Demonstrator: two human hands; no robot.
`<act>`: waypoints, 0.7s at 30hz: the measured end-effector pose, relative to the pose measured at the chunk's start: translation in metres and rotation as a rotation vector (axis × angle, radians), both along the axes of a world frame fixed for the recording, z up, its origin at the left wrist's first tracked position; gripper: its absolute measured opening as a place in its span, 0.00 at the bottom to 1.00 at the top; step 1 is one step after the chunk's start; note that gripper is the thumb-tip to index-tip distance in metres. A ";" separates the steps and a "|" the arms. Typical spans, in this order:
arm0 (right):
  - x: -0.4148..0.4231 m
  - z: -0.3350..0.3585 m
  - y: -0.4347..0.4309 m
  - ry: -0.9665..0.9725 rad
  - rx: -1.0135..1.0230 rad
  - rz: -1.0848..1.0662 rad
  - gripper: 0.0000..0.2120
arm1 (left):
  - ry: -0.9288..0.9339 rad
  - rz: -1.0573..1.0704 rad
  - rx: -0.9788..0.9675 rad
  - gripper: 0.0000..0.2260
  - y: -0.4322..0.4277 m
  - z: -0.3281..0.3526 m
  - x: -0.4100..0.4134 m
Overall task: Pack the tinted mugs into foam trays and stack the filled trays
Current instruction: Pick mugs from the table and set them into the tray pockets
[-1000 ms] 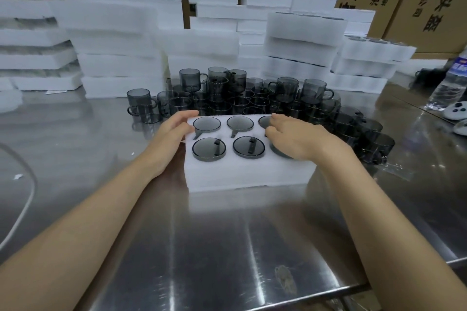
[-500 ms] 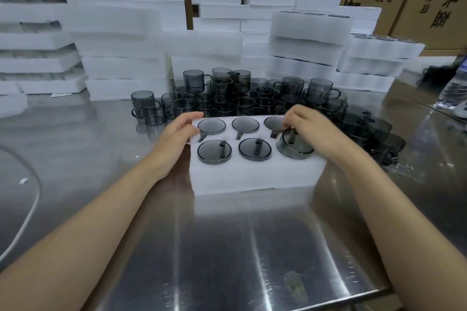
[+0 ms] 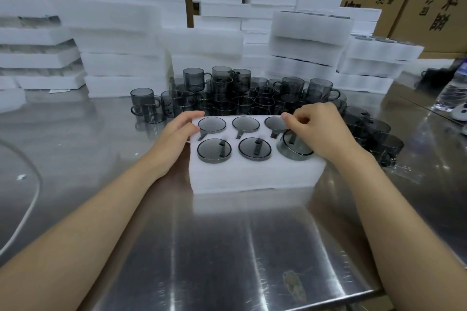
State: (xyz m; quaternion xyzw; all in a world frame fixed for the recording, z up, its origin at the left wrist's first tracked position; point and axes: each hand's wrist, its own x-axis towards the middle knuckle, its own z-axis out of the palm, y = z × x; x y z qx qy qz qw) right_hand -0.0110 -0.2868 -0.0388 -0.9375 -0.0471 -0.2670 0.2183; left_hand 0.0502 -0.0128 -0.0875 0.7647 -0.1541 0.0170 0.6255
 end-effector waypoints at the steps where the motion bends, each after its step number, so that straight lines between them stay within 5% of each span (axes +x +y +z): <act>1: 0.001 0.001 0.001 0.002 -0.043 -0.037 0.24 | 0.001 0.000 0.001 0.15 0.000 0.000 0.000; 12: 0.008 0.004 0.006 0.050 -0.211 -0.318 0.21 | 0.013 -0.015 0.035 0.14 0.000 -0.002 0.002; 21: 0.003 0.000 0.008 0.037 -0.220 -0.246 0.24 | 0.015 -0.012 0.043 0.13 -0.001 0.000 -0.001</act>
